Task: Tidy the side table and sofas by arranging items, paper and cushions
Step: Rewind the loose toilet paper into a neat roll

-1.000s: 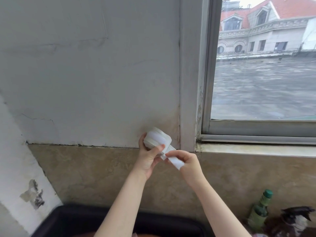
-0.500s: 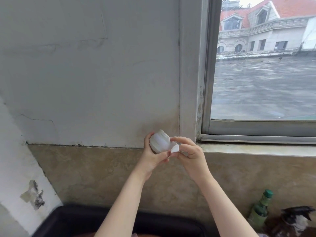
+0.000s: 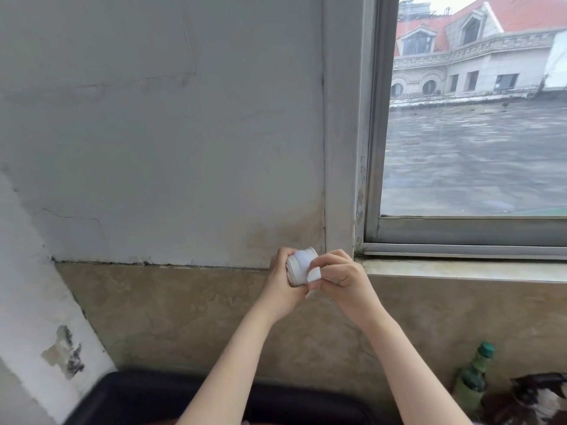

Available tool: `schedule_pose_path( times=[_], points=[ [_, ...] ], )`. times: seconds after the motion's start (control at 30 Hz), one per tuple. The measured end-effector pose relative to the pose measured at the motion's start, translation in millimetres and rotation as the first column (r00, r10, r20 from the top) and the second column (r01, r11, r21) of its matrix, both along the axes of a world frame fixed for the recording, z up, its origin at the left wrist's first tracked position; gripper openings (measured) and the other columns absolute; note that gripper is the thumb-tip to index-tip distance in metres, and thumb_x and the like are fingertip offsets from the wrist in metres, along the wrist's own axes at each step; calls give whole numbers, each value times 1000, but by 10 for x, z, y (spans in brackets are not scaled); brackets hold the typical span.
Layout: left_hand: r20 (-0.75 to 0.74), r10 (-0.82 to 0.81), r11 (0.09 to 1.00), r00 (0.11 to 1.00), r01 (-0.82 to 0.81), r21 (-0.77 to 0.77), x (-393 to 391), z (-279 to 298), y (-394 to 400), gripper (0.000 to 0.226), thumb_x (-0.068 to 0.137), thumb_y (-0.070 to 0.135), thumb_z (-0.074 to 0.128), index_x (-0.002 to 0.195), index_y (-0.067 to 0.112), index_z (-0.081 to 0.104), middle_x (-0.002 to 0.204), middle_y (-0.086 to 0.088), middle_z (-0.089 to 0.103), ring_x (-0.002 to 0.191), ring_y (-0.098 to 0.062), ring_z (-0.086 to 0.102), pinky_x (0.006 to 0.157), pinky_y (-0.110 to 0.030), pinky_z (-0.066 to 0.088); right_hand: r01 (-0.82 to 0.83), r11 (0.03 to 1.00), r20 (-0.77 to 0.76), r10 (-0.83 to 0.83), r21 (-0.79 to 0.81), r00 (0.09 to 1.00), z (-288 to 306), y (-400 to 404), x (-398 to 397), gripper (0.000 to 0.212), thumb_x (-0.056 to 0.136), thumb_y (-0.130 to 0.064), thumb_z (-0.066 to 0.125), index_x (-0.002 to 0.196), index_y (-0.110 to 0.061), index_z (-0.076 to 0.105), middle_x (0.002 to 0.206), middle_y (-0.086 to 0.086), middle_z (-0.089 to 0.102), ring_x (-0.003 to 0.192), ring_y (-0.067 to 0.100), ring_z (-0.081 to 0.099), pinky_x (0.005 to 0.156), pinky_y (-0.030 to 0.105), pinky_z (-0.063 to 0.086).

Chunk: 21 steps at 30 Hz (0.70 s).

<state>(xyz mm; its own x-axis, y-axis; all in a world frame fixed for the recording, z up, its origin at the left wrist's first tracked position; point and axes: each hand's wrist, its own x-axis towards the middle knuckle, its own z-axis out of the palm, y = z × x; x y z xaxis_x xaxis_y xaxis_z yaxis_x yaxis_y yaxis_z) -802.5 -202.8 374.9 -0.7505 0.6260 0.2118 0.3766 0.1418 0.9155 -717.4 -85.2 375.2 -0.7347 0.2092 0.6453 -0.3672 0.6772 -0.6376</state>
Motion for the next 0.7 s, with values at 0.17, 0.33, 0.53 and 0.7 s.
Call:
schedule_pose_path(
  times=[0.17, 0.33, 0.53, 0.7],
  points=[
    [84, -106, 993, 991, 102, 56, 11, -28, -80, 48, 74, 8, 64, 111, 31, 44, 116, -10, 52, 93, -12, 54, 71, -28, 51, -17, 994, 81, 26, -105, 996, 43, 0, -19, 17, 69, -17, 75, 60, -11, 62, 80, -7, 65, 78, 4, 43, 68, 19, 37],
    [145, -99, 985, 984, 75, 156, 58, -45, -53, 52, 81, -11, 56, 113, 29, 51, 113, -4, 56, 85, -6, 54, 61, -13, 45, 16, 956, 117, 19, -291, 993, 40, 39, -32, 45, 64, 2, 80, 39, -23, 52, 63, -14, 60, 67, 1, 46, 62, 23, 34],
    [74, -30, 992, 997, 20, 127, 71, -58, 14, 55, 75, -16, 48, 101, 33, 56, 119, -9, 47, 89, -13, 50, 58, -12, 41, 104, 958, 101, -79, -267, 992, 69, -63, -19, 32, 69, 2, 77, 51, -19, 62, 91, -14, 49, 70, 3, 46, 62, 17, 33],
    [139, -46, 987, 989, 23, 161, 63, -53, 47, 49, 78, -18, 39, 98, 23, 56, 96, -6, 45, 68, -8, 42, 47, -11, 33, 159, 965, 170, -124, -210, 978, 89, -87, -80, 19, 74, -8, 75, 60, -7, 62, 91, -15, 53, 81, 5, 52, 68, 21, 37]
  ],
)
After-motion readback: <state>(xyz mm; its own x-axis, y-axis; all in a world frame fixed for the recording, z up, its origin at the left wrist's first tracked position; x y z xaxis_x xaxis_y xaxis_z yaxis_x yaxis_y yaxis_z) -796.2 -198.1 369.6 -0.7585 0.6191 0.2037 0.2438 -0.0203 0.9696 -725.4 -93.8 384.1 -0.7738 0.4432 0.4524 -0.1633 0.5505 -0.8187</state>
